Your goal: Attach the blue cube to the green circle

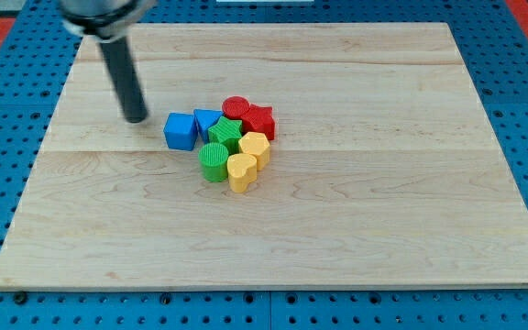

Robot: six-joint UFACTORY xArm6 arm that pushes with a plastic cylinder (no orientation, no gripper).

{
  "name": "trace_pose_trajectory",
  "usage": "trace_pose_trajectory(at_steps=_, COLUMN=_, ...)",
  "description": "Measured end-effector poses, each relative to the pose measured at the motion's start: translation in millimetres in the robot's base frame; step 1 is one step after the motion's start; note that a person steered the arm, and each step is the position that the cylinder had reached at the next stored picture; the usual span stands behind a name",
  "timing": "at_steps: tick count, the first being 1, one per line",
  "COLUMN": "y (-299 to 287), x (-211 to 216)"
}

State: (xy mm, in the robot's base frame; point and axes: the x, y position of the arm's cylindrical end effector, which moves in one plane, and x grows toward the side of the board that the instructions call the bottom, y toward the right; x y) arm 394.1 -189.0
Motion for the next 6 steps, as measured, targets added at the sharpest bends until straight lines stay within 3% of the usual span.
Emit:
trace_pose_trajectory(at_steps=4, y=85, x=25)
trace_pose_trajectory(at_steps=5, y=79, x=29)
trace_pose_trajectory(at_steps=6, y=32, x=40)
